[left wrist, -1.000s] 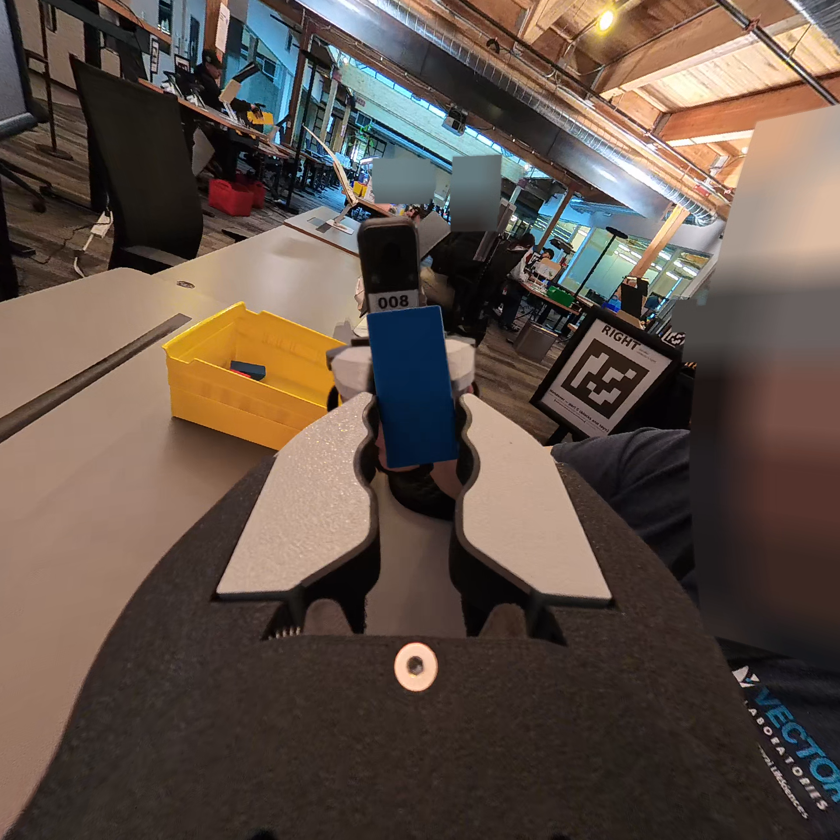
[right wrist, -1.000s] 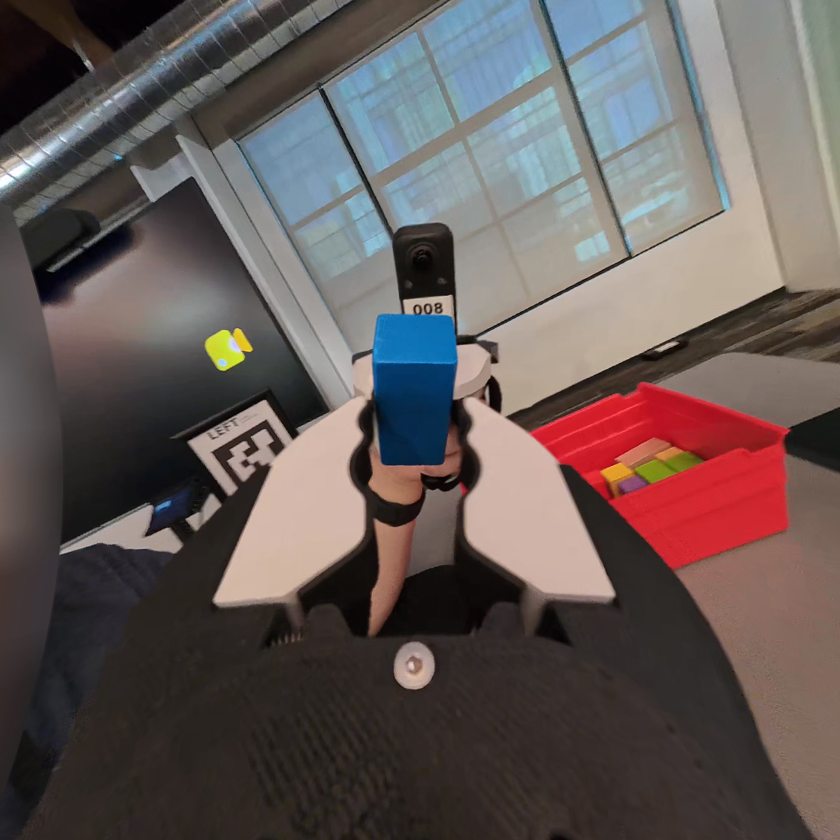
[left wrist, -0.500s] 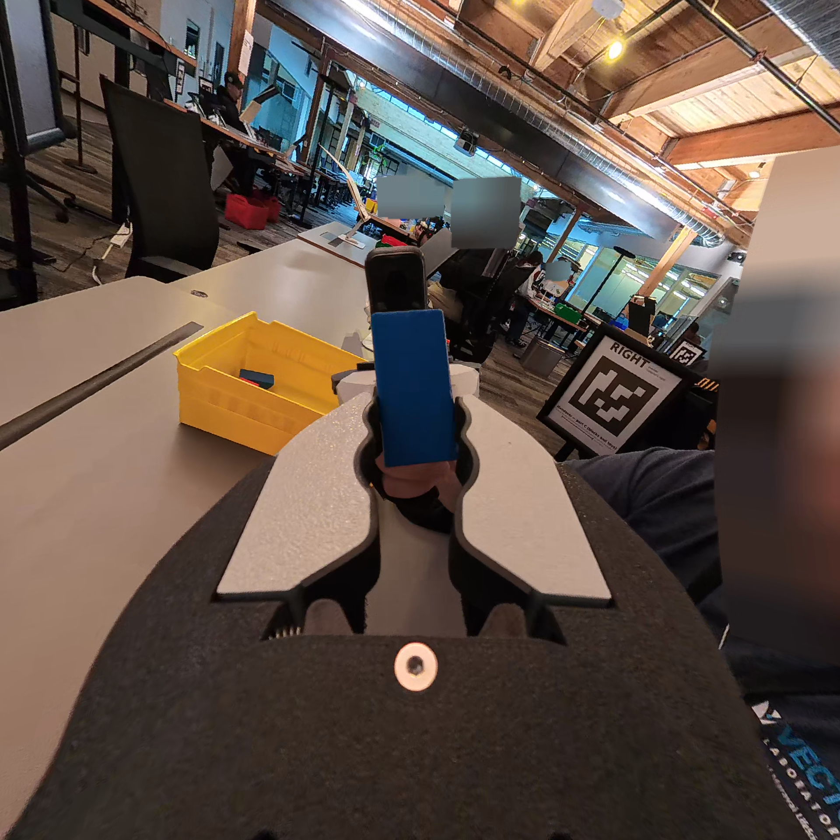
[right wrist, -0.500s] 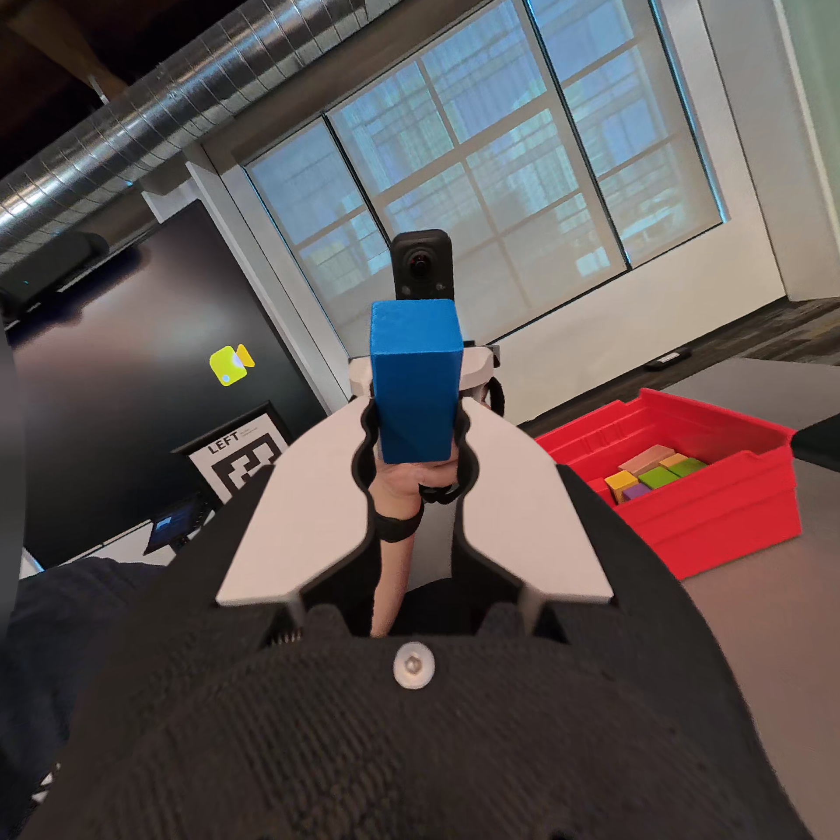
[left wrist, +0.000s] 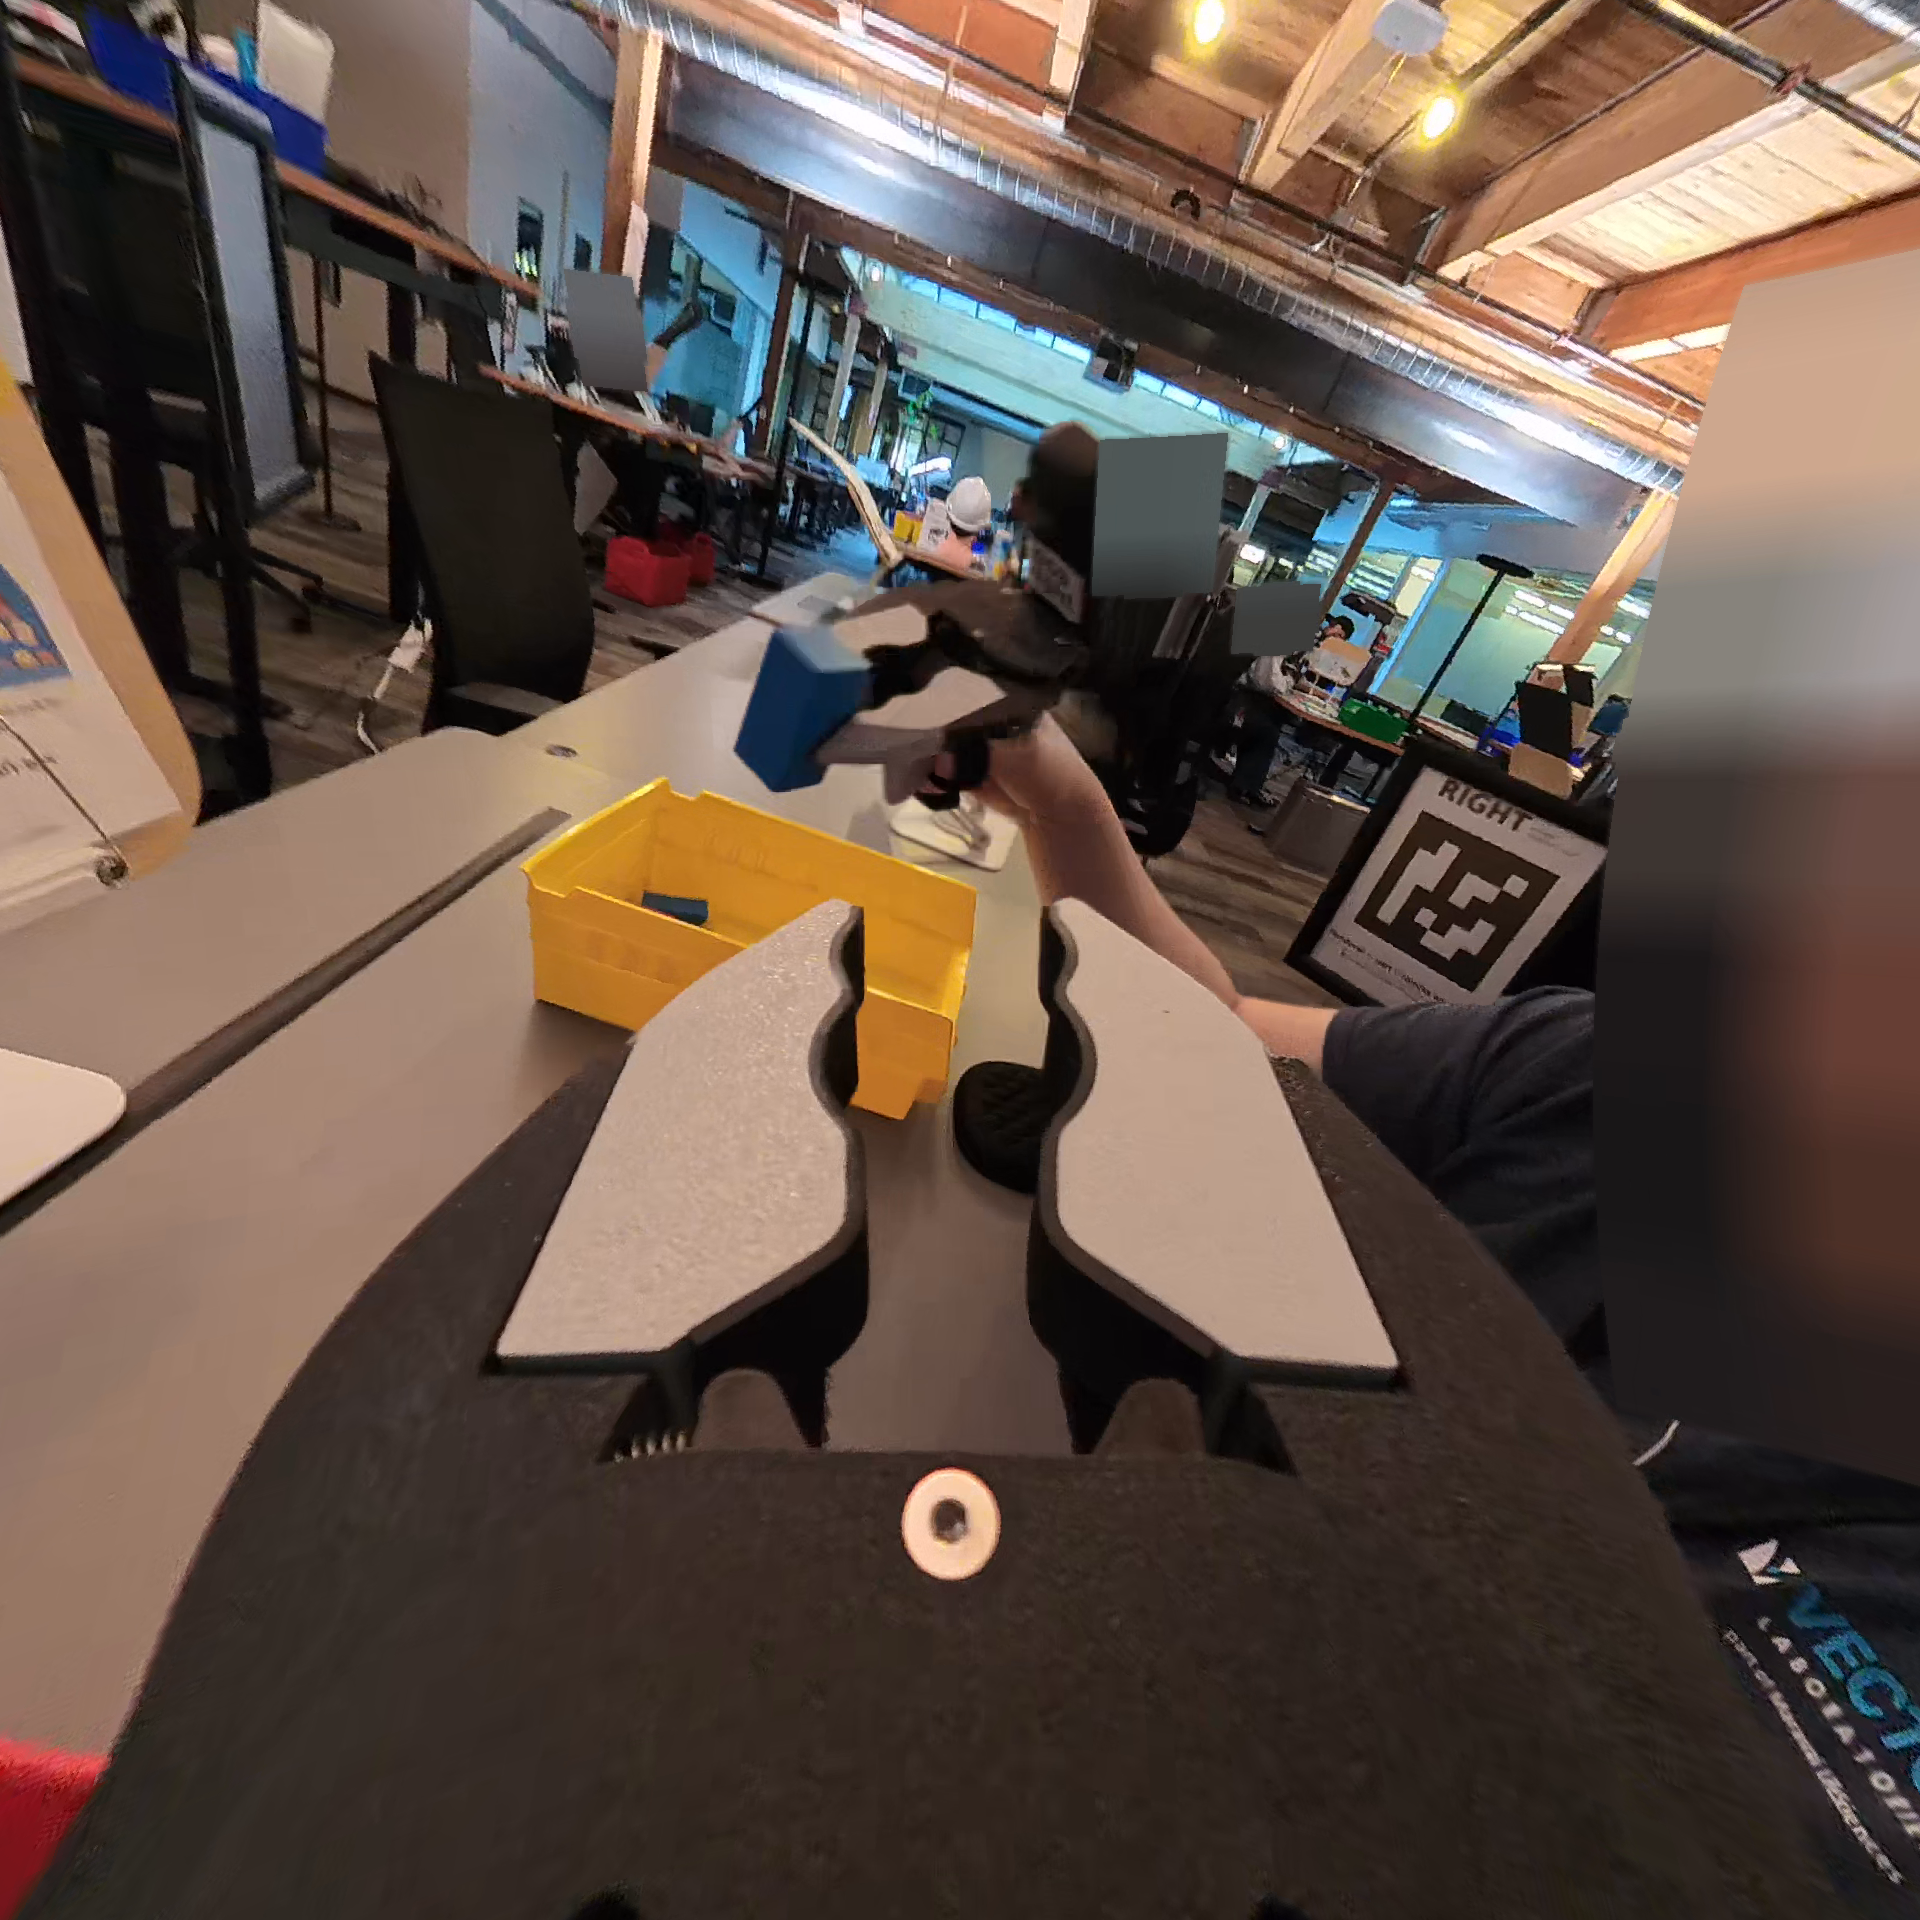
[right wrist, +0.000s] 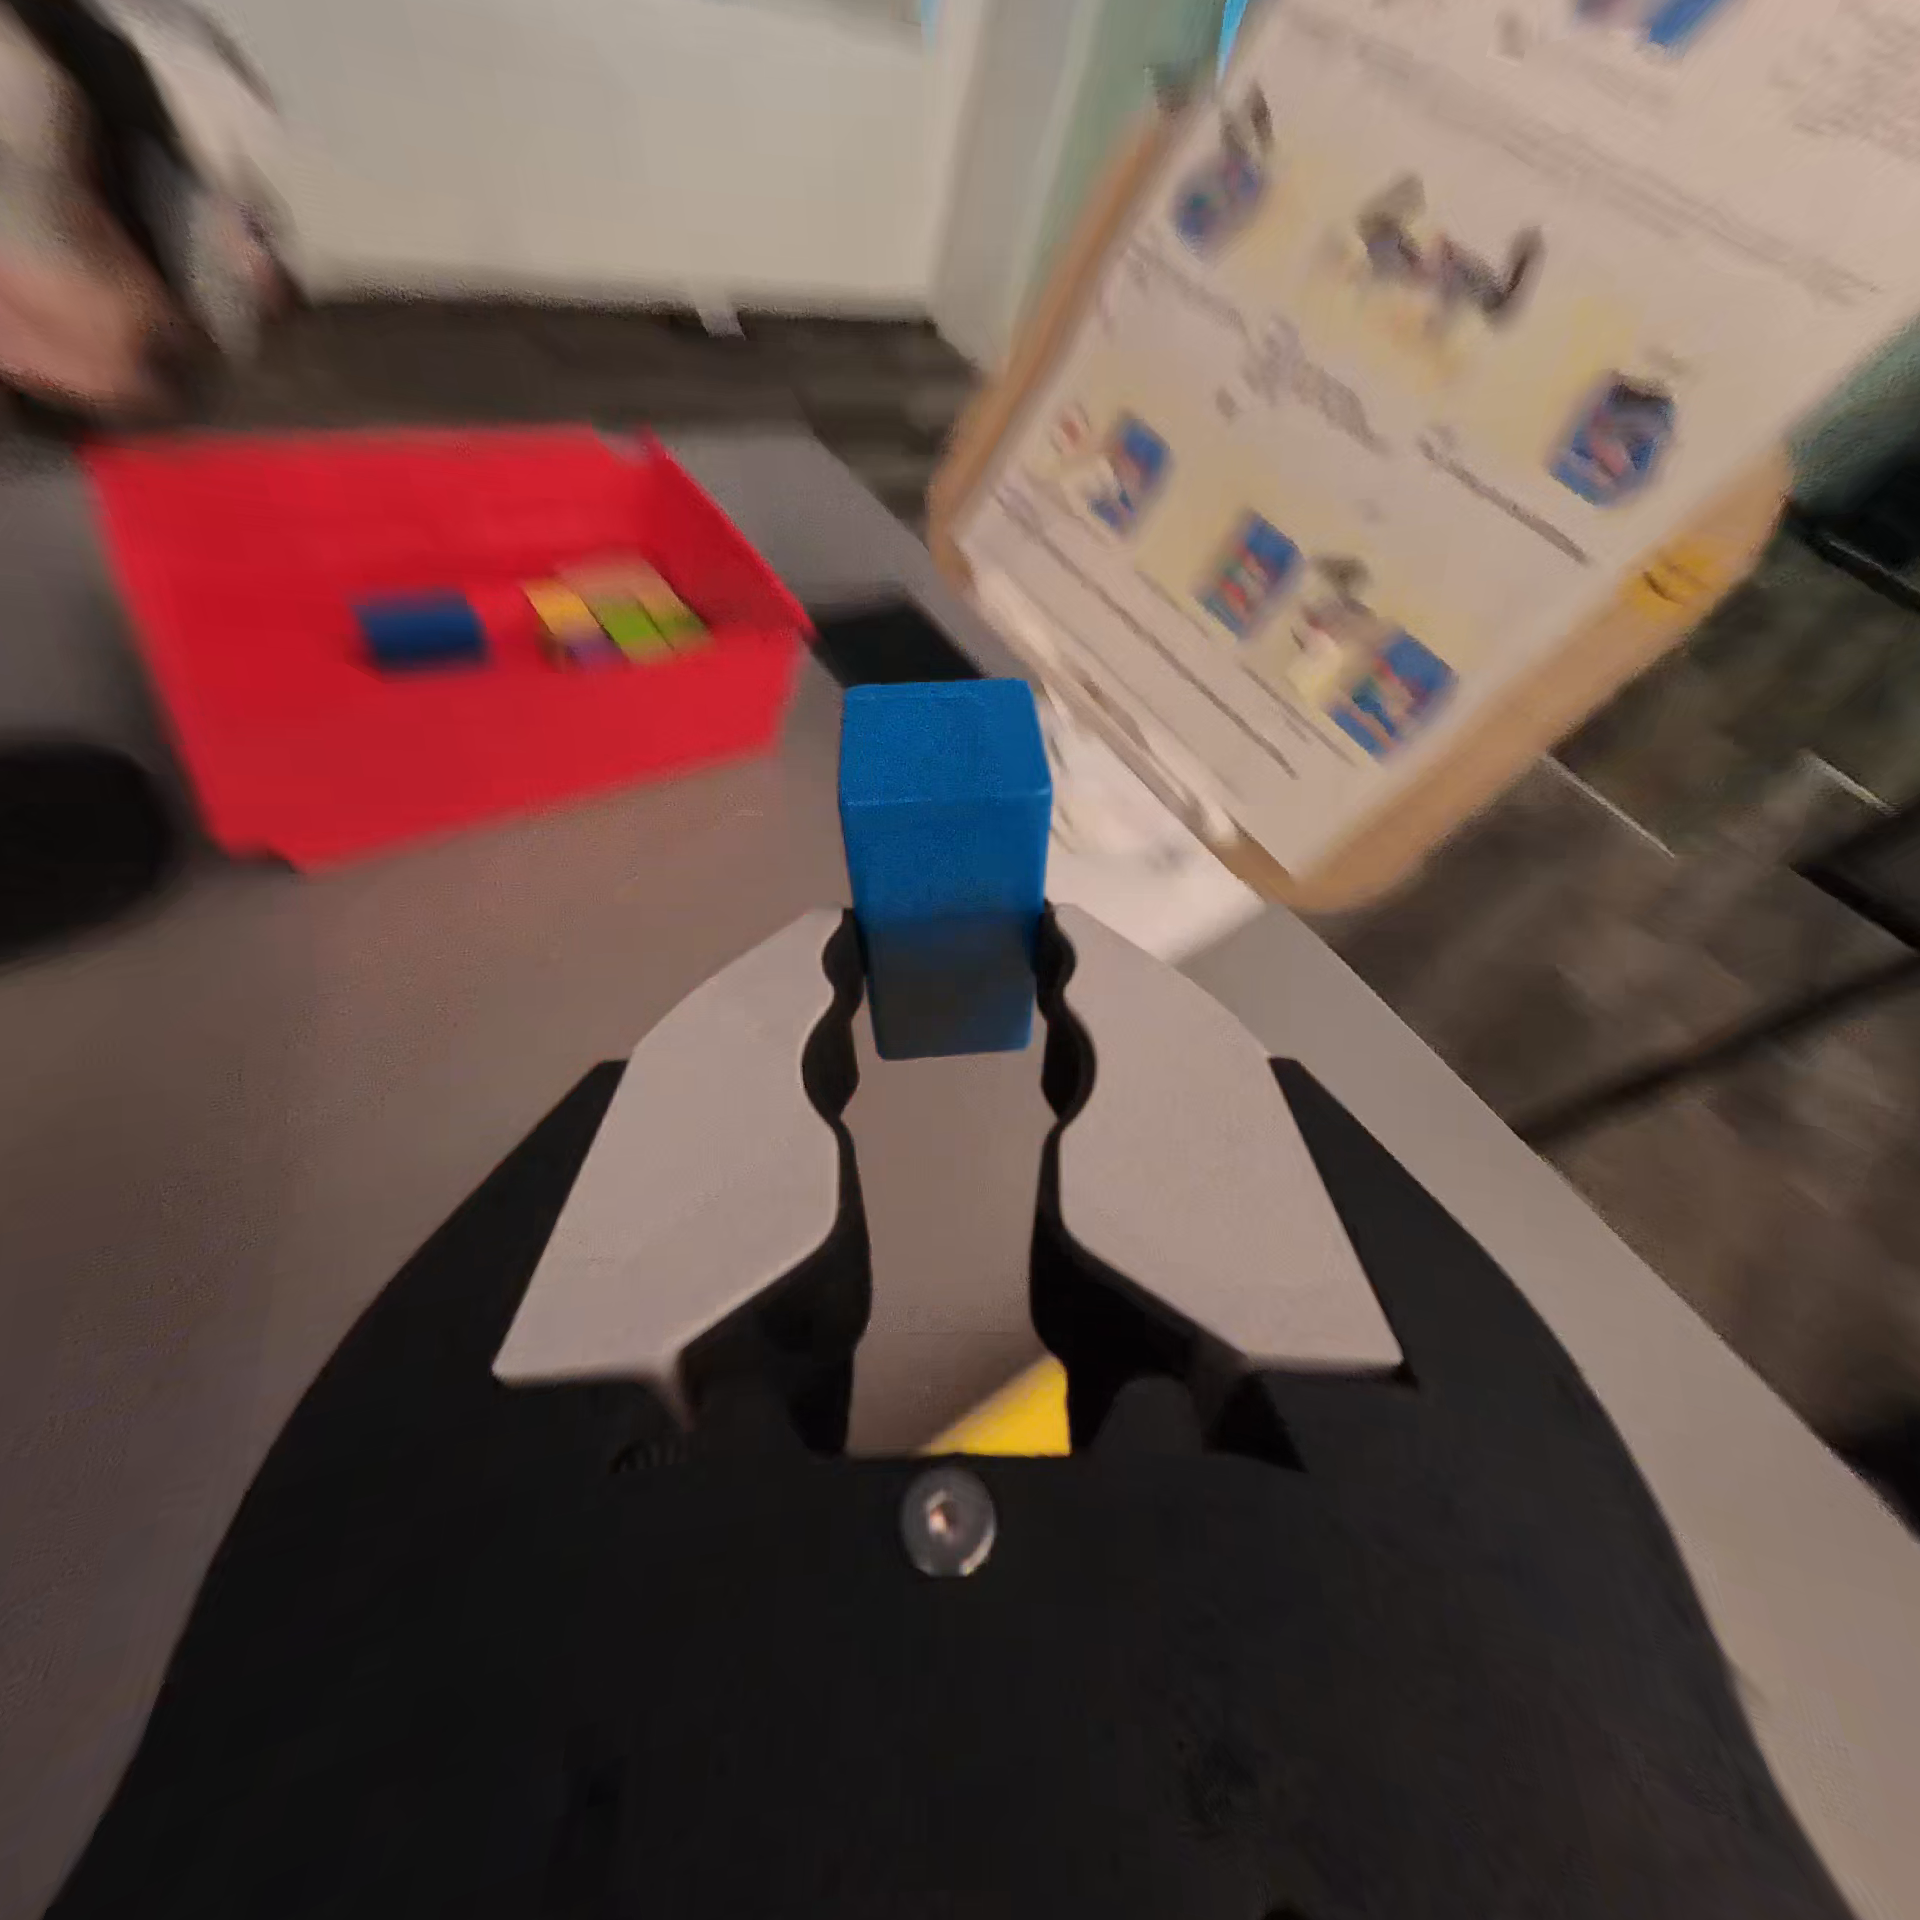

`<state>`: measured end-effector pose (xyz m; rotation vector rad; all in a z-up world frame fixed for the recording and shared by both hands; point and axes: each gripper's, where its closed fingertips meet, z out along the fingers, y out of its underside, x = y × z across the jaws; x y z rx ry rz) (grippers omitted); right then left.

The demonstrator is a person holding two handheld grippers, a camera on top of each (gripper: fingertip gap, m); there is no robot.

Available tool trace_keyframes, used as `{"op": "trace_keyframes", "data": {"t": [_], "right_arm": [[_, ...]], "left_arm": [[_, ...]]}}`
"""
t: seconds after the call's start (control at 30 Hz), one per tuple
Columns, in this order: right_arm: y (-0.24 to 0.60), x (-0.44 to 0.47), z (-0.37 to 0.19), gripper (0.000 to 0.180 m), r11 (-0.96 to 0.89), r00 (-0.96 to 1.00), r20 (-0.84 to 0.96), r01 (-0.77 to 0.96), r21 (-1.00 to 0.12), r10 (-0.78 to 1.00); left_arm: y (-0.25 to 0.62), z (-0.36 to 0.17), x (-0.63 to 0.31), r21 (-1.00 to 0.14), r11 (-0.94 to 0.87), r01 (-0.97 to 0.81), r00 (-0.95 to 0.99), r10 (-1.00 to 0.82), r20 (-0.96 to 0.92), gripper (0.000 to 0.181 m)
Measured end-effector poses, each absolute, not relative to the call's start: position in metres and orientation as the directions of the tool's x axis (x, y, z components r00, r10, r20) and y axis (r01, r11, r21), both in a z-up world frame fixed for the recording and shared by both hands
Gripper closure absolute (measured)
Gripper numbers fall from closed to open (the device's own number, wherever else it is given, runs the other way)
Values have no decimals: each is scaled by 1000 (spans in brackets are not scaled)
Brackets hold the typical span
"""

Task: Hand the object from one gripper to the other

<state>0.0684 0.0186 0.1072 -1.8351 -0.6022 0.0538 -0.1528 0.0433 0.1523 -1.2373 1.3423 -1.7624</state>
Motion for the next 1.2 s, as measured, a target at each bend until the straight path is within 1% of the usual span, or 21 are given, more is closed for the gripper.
{"op": "trace_keyframes", "data": {"t": [0.07, 0.13, 0.2, 0.27, 0.33, 0.4, 0.53, 0.6, 0.67, 0.77, 0.97, 1.2], "right_arm": [[13, 121, 83, 146, -387, 845, 345, 503, -773, 408], [1, 167, 53, 146, -532, 810, 391, 583, -614, 437], [-16, 202, 19, 146, -628, 768, 388, 640, -442, 509], [-31, 231, -11, 146, -710, 770, 351, 633, -309, 533], [-46, 241, -39, 146, -724, 758, 279, 649, -232, 590], [-56, 252, -63, 146, -731, 744, 253, 663, -163, 618], [-69, 270, -100, 146, -727, 712, 236, 686, -36, 661], [-72, 284, -112, 146, -717, 683, 268, 695, 46, 679], [-70, 294, -119, 146, -705, 657, 293, 703, 94, 694], [-65, 298, -125, 146, -685, 630, 304, 718, 123, 715], [-57, 308, -137, 146, -642, 576, 323, 751, 155, 751], [-55, 311, -146, 146, -621, 558, 303, 763, 180, 773]], "left_arm": [[46, 158, -162, -948, -314, -49, -390, -868, 307, 150], [47, 160, -167, -950, -311, -41, -389, -870, 302, 150], [47, 161, -170, -951, -305, -43, -390, -872, 297, 150], [45, 164, -172, -950, -310, -32, -404, -865, 296, 151], [44, 166, -173, -948, -318, -26, -417, -858, 299, 151], [42, 166, -174, -949, -314, -31, -422, -857, 297, 151], [39, 168, -175, -950, -310, -24, -434, -853, 290, 152], [38, 169, -175, -951, -309, -23, -434, -854, 288, 152], [37, 169, -175, -952, -304, -24, -433, -855, 284, 153], [36, 169, -174, -953, -302, -24, -435, -855, 282, 153], [34, 168, -171, -953, -303, -29, -441, -852, 284, 154], [32, 168, -169, -954, -299, -30, -443, -851, 281, 154]]}}
